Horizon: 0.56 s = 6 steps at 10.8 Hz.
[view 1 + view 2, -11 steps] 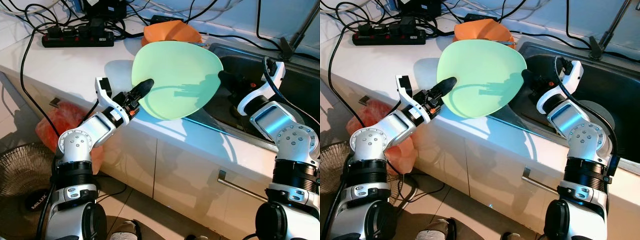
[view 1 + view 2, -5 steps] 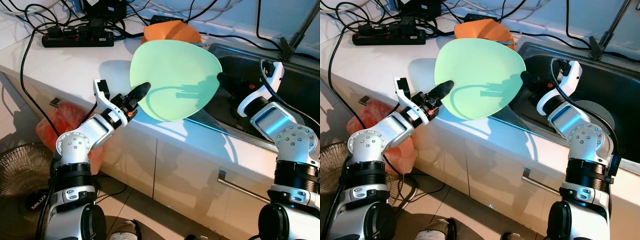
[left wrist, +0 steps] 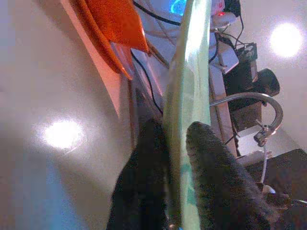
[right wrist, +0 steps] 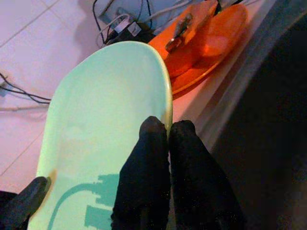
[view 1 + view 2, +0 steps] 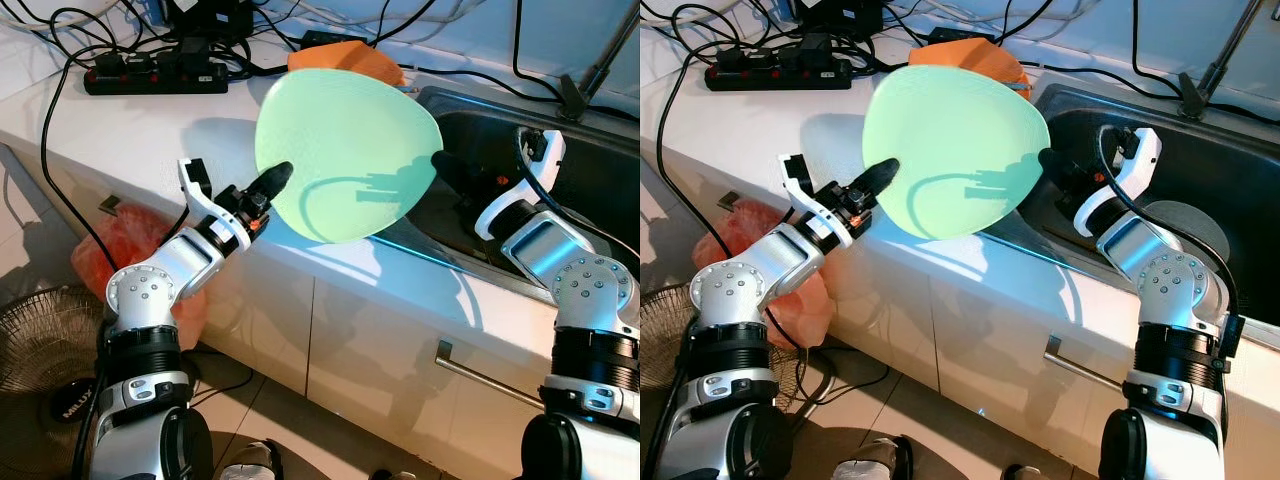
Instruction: Kitchen organization
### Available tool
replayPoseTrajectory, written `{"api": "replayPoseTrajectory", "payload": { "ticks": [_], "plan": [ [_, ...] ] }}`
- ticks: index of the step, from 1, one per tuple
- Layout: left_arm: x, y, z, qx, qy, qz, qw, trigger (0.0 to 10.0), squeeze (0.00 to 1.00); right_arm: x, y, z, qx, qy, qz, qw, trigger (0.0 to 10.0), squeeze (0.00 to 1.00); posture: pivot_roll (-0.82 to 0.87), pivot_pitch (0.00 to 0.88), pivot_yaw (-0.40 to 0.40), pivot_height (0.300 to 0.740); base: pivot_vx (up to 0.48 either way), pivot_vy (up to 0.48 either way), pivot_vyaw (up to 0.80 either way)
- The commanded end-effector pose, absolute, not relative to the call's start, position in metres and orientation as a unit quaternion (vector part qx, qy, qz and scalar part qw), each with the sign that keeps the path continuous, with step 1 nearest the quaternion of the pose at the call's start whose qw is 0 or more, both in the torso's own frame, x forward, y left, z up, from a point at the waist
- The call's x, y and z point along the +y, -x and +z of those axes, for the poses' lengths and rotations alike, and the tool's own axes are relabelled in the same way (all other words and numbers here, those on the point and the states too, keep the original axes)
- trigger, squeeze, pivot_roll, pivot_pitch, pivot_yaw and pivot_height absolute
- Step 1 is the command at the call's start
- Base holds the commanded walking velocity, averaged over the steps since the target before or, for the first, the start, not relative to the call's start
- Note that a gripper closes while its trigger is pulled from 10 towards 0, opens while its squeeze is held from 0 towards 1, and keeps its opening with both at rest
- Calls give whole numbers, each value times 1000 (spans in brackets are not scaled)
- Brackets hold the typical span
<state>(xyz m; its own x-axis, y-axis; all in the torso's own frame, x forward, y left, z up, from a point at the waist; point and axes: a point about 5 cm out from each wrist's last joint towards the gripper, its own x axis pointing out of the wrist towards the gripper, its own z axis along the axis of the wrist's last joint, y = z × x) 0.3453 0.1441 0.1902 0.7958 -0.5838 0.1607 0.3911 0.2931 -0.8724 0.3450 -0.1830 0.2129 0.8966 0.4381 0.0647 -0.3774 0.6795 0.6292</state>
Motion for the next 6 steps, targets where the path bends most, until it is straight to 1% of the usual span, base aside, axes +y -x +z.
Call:
{"api": "replayPoseTrajectory", "payload": {
  "ticks": [1,2,3,4,5,6],
  "plan": [
    [135,-343,204,80,508,-344,786,0,0,-177,-344,212,53,-323,243,913,10000,1000,81,98,-5,740,0,0,0],
    [135,-342,205,78,510,-346,784,0,0,-175,-343,211,54,-323,252,911,10000,1000,81,98,-5,740,0,0,0],
    [134,-342,205,78,511,-347,783,0,0,-175,-343,210,55,-323,254,910,10000,961,81,99,-6,740,0,0,0],
    [134,-342,205,77,512,-348,782,0,0,-174,-342,207,56,-327,260,907,10000,0,81,99,-5,740,0,0,0],
    [134,-341,206,75,514,-353,778,0,0,-173,-339,203,57,-338,279,897,10000,0,81,98,-6,740,0,0,0],
    [134,-341,206,75,514,-354,778,0,0,-172,-339,202,58,-340,284,895,10000,0,81,98,-6,740,0,0,0]
  ]
}}
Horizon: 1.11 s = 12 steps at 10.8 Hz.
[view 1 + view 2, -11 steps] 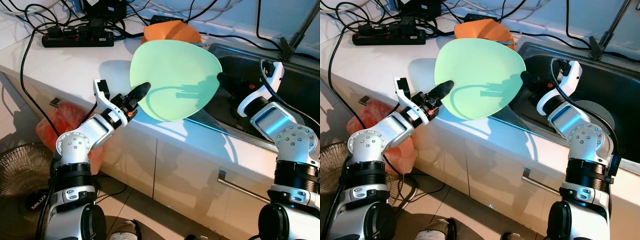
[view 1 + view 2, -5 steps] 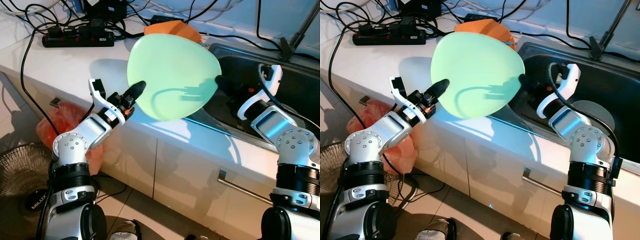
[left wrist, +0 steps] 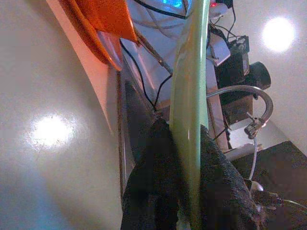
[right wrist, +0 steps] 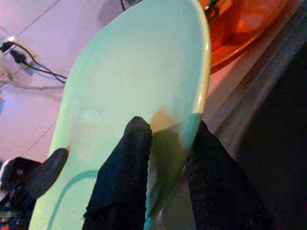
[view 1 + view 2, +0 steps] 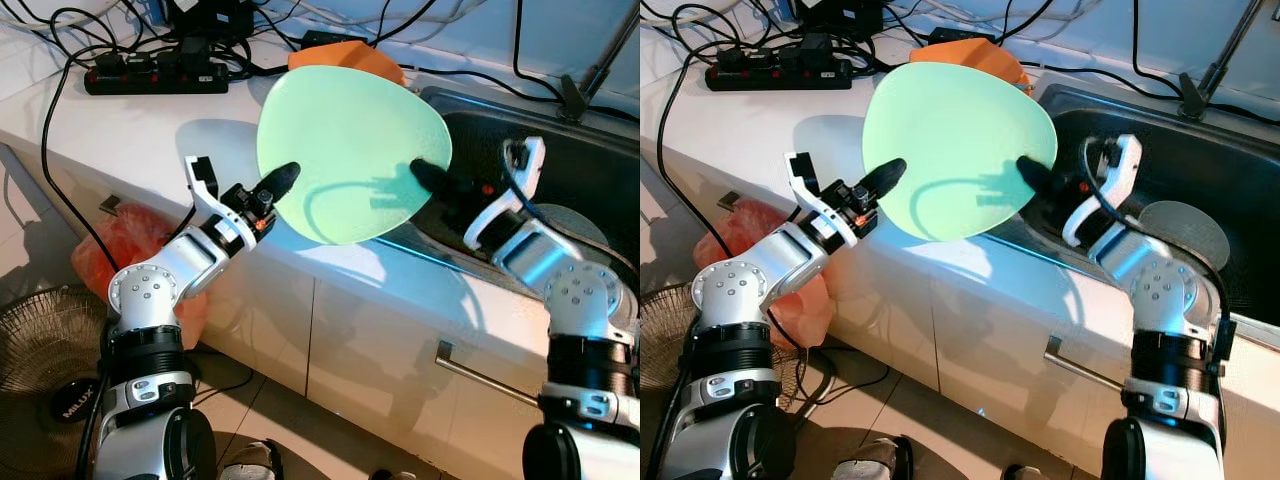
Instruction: Kitchen organization
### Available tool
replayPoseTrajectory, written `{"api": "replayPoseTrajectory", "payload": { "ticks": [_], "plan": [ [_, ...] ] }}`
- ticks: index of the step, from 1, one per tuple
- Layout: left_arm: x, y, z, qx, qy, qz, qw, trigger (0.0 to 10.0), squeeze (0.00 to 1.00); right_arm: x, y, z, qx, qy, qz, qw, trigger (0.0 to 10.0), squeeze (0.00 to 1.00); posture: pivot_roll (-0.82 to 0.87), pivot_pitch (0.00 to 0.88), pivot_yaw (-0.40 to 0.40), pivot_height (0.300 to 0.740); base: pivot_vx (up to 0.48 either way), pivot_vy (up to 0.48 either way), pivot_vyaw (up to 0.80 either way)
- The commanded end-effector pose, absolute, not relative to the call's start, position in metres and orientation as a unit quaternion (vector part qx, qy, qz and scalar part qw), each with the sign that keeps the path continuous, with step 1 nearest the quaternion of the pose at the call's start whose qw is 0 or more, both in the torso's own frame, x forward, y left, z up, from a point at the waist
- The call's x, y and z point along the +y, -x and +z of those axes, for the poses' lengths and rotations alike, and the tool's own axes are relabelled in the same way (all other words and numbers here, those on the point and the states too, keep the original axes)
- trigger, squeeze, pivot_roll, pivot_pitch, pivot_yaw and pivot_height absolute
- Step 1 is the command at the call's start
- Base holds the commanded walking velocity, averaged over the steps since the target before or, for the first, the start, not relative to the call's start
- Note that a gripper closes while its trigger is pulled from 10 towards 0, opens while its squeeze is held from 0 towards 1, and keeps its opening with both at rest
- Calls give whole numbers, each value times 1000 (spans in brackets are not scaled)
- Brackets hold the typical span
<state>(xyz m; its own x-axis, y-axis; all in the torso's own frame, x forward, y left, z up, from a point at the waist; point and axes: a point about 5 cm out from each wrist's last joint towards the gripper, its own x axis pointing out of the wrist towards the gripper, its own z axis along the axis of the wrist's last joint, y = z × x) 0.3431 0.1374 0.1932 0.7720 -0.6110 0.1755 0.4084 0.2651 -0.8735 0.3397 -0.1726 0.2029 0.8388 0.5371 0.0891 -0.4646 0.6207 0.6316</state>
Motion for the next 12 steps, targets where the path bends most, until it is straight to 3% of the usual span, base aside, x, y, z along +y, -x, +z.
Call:
{"api": "replayPoseTrajectory", "payload": {
  "ticks": [1,2,4,5,6,7,8,12],
  "plan": [
    [134,-340,206,75,514,-355,777,0,0,-171,-340,201,58,-343,287,892,10000,0,82,98,-5,740,0,0,0],
    [134,-340,206,76,513,-355,778,0,0,-171,-341,201,57,-353,283,890,0,0,82,98,-5,740,0,0,0],
    [135,-340,206,76,510,-355,780,0,0,-172,-342,204,51,-363,285,886,0,0,83,100,-6,740,0,0,0],
    [135,-341,205,78,505,-351,785,549,0,-171,-341,205,49,-370,287,882,0,0,80,101,-5,740,0,0,0],
    [134,-341,203,83,497,-350,789,10000,0,-172,-341,204,53,-377,284,880,0,0,80,102,-5,740,0,0,0],
    [133,-340,202,86,493,-352,791,10000,94,-173,-341,203,55,-383,282,878,0,0,80,102,-5,740,0,0,0],
    [132,-340,203,86,499,-356,786,10000,1000,-172,-341,204,53,-387,283,876,0,0,80,101,-4,740,0,0,0],
    [125,-330,209,89,494,-405,764,10000,1000,-174,-341,204,47,-394,268,878,0,0,79,98,-1,740,0,0,0]
  ]
}}
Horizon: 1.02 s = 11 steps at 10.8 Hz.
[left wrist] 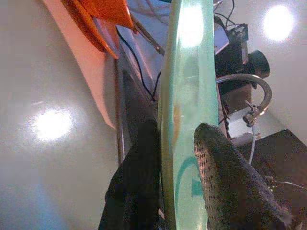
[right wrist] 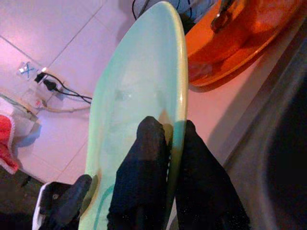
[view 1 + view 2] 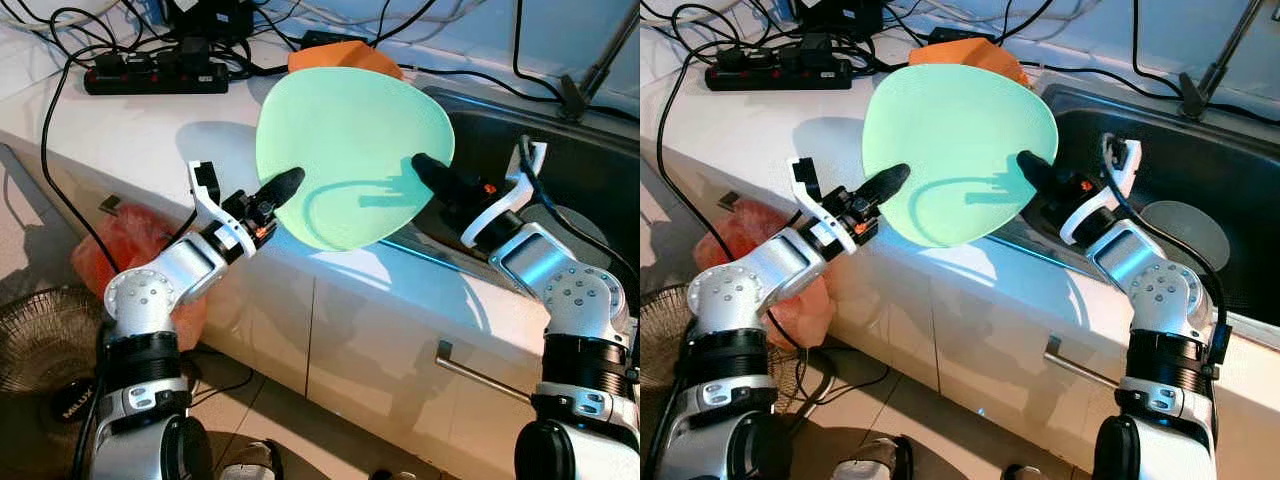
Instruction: Kitchen organization
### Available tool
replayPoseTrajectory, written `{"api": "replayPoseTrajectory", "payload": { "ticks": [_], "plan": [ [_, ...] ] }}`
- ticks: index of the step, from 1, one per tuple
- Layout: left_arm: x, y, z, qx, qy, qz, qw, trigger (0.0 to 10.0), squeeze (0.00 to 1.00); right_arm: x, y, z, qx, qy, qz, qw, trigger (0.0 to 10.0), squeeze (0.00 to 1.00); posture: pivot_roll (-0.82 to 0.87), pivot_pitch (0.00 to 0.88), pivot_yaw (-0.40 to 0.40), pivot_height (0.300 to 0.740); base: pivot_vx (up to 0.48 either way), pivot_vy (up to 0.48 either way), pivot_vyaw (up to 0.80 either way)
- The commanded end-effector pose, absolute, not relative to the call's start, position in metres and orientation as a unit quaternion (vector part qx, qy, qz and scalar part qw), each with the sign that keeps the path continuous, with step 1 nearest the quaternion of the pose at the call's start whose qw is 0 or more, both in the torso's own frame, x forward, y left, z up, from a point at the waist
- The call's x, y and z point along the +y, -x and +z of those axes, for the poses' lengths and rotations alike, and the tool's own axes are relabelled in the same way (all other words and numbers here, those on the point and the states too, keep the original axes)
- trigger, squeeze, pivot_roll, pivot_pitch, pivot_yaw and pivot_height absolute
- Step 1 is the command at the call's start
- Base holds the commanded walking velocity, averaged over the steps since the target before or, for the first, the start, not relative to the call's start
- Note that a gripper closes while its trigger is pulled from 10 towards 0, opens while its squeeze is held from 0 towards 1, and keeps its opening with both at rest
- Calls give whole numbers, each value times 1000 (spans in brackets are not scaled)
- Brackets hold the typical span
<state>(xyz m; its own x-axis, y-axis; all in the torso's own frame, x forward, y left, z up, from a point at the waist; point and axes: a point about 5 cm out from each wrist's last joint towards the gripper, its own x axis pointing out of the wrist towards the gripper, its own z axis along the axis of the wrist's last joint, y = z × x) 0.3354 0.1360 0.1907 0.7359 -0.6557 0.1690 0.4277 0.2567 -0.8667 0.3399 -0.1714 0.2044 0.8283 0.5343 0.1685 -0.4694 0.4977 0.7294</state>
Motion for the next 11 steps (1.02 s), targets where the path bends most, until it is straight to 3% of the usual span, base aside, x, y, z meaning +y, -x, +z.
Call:
{"api": "replayPoseTrajectory", "payload": {
  "ticks": [1,11],
  "plan": [
    [124,-329,211,90,490,-415,761,10000,1000,-176,-343,204,44,-395,260,880,0,0,81,95,-1,740,0,0,0],
    [124,-319,214,92,464,-441,762,10000,1000,-233,-358,197,-11,-428,77,900,0,0,88,94,5,740,0,0,0]
  ]
}}
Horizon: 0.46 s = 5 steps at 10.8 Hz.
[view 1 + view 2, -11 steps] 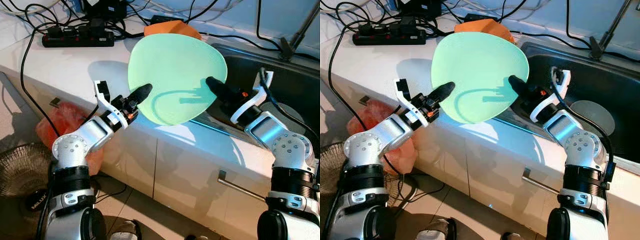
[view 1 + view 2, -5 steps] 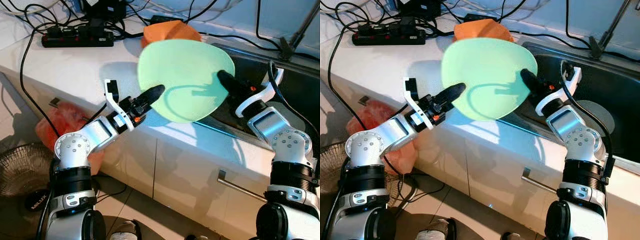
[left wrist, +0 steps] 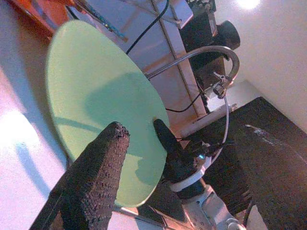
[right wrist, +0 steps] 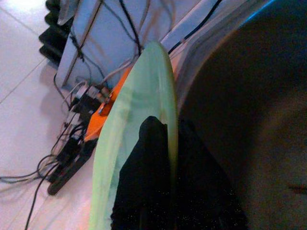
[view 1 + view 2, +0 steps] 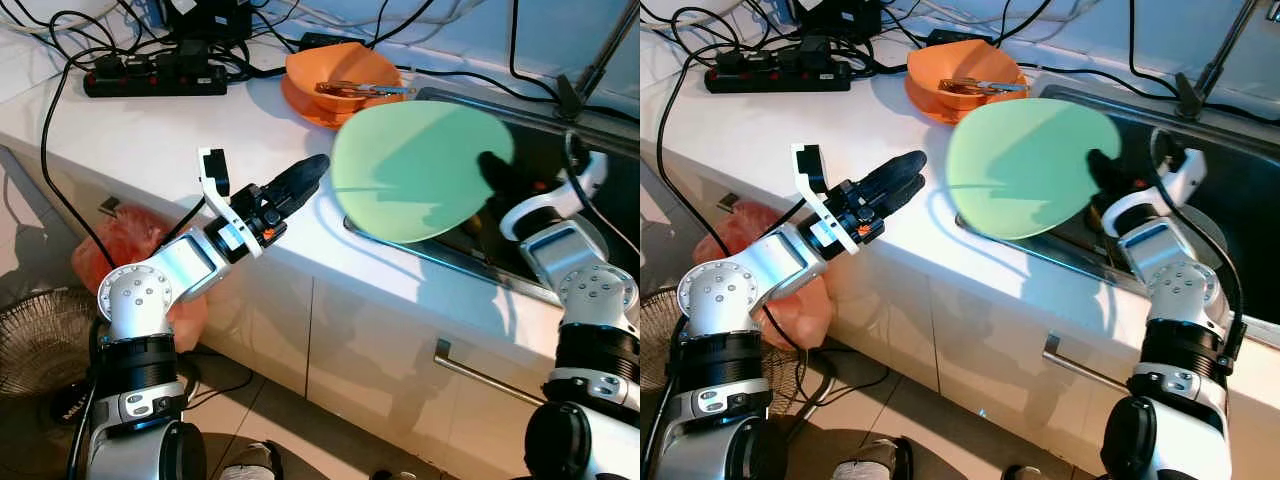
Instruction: Kitchen organization
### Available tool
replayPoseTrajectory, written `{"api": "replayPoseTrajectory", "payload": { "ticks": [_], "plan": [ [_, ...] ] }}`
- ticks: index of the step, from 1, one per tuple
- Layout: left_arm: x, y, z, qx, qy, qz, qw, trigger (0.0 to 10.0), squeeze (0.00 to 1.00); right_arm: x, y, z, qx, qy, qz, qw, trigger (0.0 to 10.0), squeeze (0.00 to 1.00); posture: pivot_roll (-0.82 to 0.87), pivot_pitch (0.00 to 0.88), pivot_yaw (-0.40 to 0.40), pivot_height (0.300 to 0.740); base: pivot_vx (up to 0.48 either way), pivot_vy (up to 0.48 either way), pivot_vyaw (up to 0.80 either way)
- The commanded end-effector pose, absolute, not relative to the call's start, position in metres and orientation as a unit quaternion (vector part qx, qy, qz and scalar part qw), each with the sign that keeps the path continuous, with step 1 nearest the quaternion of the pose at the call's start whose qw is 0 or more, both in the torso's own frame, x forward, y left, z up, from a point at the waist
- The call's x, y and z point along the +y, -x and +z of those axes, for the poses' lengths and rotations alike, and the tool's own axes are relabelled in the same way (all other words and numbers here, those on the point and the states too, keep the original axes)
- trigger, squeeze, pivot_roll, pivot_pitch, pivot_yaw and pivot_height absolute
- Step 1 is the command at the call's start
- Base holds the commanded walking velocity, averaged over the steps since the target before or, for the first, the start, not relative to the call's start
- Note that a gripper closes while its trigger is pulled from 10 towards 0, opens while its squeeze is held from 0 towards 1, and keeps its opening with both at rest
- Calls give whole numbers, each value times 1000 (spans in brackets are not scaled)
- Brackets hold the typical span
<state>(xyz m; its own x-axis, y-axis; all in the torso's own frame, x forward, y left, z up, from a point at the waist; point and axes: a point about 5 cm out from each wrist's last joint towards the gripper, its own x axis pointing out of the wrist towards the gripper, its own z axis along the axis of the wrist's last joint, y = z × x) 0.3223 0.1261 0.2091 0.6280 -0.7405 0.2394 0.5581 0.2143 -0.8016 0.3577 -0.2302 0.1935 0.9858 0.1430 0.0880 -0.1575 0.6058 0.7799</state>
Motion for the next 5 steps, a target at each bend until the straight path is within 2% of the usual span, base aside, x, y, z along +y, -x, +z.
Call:
{"api": "replayPoseTrajectory", "payload": {
  "ticks": [1,2,4,5],
  "plan": [
    [123,-317,215,92,462,-445,761,10000,1000,-242,-359,198,-21,-431,54,900,0,0,89,95,5,740,0,0,0],
    [122,-314,214,96,450,-448,766,10000,1000,-251,-360,197,-28,-430,29,902,0,0,88,94,5,740,0,0,0],
    [120,-311,209,111,396,-439,799,10000,1000,-270,-358,195,-40,-427,-27,903,0,0,89,95,4,740,0,0,0],
    [121,-312,204,116,358,-419,826,10000,1000,-282,-357,192,-42,-422,-66,903,0,0,90,96,3,740,0,0,0]
  ]
}}
